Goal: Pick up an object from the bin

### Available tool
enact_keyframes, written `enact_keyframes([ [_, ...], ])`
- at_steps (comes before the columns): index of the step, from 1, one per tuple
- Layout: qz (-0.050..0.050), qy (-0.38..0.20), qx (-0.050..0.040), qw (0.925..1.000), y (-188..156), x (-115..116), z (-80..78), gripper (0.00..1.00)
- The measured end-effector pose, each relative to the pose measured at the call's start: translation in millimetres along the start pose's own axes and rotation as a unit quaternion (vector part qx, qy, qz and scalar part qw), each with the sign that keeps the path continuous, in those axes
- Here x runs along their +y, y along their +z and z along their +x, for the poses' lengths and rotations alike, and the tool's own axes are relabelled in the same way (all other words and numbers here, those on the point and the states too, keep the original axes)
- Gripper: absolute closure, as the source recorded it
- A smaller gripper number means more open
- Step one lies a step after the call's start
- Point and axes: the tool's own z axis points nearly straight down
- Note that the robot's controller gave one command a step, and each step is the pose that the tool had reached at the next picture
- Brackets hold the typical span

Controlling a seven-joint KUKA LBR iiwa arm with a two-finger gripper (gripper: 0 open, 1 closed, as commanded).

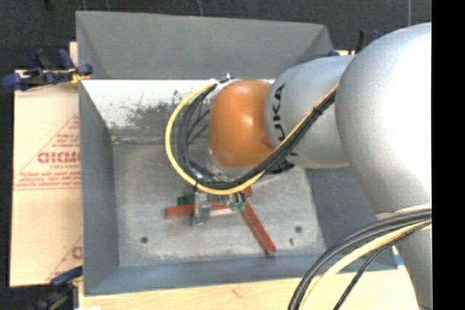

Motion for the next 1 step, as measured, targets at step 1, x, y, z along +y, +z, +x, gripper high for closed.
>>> enact_keyframes([
  [1,0.001,0.001,0.0045,1.0000,-19.9,-0.4,2.1,1.00],
])
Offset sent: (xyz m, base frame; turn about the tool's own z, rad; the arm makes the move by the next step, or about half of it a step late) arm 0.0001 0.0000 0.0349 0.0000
